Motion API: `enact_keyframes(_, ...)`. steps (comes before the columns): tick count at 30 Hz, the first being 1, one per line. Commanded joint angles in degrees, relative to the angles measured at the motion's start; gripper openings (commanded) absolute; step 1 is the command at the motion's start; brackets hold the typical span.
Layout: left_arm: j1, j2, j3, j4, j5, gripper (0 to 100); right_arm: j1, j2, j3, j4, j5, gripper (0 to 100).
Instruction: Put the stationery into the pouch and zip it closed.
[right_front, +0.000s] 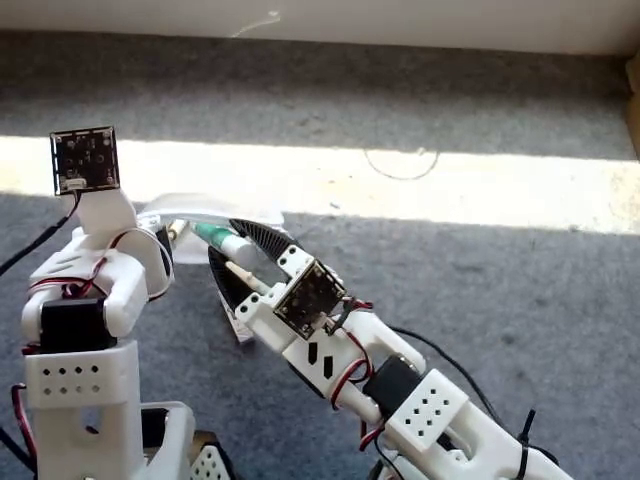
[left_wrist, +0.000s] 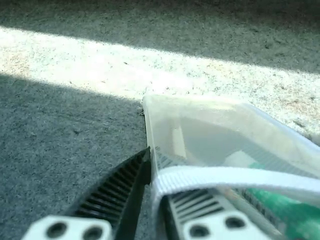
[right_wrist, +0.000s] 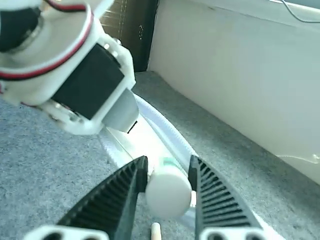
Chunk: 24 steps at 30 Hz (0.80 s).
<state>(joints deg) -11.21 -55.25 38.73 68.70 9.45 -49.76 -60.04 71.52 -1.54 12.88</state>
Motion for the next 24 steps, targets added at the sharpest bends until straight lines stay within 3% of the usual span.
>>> enact_keyframes(1, 0.22, -1.54, -0.84, -0.44, -0.44, 1, -0.31, -1.01, -0.48, 0.22, 0.35, 11.7)
enact_keyframes(6, 0.22, -1.54, -0.84, -0.44, -0.44, 1, -0.04, -1.10, -0.48, 0.84, 0.35, 11.9)
enact_keyframes(13, -1.36, -1.54, -0.84, -0.53, -0.44, 1, -0.13, -1.10, -7.25, 14.55, 0.09, 12.1)
enact_keyframes(24, -1.36, -1.54, -0.84, -0.53, -0.44, 1, -0.22, -1.10, -14.46, 24.92, 0.00, 15.5)
